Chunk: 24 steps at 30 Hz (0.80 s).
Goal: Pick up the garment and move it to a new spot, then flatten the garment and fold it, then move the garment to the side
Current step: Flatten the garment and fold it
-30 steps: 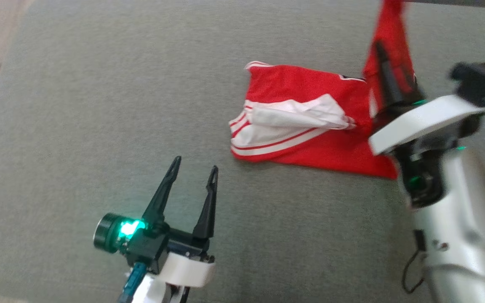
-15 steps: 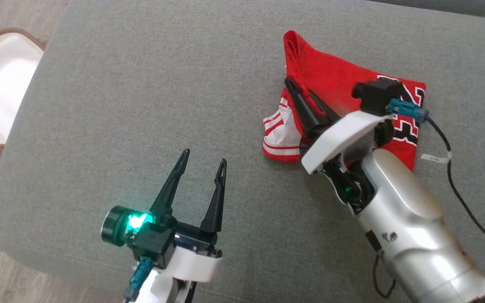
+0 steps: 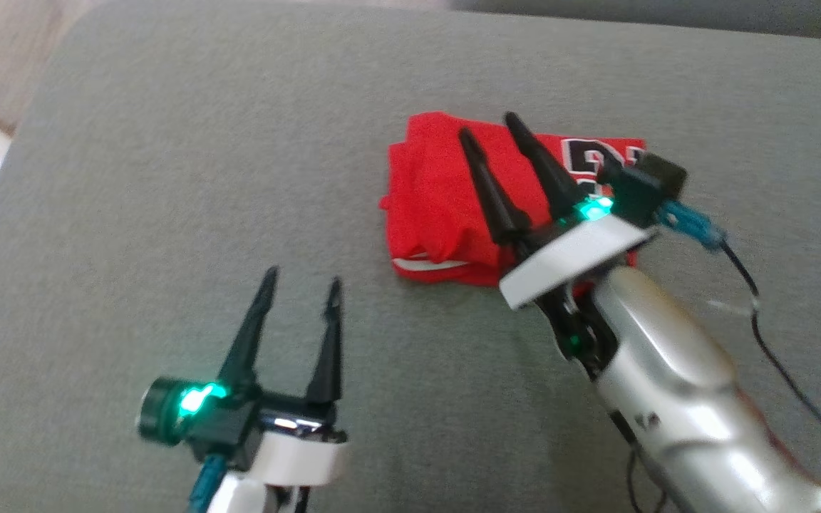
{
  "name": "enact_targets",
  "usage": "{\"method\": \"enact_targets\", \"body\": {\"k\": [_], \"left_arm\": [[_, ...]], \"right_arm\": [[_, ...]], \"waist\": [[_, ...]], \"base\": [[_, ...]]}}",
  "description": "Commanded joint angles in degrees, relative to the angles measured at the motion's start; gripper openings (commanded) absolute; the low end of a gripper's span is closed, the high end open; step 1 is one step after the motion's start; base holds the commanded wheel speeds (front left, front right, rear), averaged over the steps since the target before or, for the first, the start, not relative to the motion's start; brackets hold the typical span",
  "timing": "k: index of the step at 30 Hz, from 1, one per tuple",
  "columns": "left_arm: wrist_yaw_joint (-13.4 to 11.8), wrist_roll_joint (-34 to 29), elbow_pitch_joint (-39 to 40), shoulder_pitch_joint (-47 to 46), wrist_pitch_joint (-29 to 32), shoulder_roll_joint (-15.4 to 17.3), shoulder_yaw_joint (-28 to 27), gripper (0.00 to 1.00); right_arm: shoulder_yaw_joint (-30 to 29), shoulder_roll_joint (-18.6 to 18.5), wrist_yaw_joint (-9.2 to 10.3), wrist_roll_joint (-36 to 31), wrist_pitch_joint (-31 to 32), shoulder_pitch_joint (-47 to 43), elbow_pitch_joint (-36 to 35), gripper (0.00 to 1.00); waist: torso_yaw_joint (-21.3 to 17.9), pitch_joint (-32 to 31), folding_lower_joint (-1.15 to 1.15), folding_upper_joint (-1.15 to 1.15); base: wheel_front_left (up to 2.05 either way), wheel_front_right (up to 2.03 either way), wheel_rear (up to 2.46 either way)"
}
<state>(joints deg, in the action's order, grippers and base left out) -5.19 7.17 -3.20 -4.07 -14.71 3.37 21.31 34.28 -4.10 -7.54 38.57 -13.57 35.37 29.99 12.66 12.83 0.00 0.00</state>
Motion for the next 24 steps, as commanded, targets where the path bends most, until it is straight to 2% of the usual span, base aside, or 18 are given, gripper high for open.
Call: {"method": "enact_targets", "body": {"k": [1, 7, 12, 17, 24], "left_arm": [[-0.7, 0.3, 2.0, 0.0, -0.3, 0.0, -3.0, 1.0], [-2.0, 0.5, 4.4, 3.2, -0.3, 0.0, -7.2, 1.0], [-1.9, 0.0, 5.2, 6.3, -0.3, 0.0, -8.6, 1.0], [-2.2, -0.9, 6.0, 10.5, -0.3, -0.1, -9.0, 1.0], [-2.4, -3.0, 7.2, 14.2, -0.3, -0.2, -8.8, 1.0]], "right_arm": [[-1.2, 0.8, 0.05, -2.6, -0.9, -2.7, -2.9, 1.0], [-14.9, -1.4, 0.05, -11.9, -1.4, -16.1, -15.8, 1.0], [-22.6, -2.5, 0.05, -20.1, -1.4, -27.9, -23.8, 1.0], [-27.6, -2.0, 0.05, -26.5, -1.4, -38.2, -25.8, 1.0], [-27.8, -0.2, 0.05, -25.9, -1.4, -43.7, -25.1, 1.0]], "waist": [[-2.9, -2.6, 0.0, 0.0], [-6.4, -6.3, 0.0, 0.0], [-7.4, -9.6, 0.0, 0.0], [-7.6, -12.5, 0.0, 0.0], [-8.0, -13.9, 0.0, 0.0]], "base": [[0.0, 0.0, 0.0], [0.0, 0.0, 0.0], [0.0, 0.0, 0.0], [0.0, 0.0, 0.0], [0.0, 0.0, 0.0]]}}
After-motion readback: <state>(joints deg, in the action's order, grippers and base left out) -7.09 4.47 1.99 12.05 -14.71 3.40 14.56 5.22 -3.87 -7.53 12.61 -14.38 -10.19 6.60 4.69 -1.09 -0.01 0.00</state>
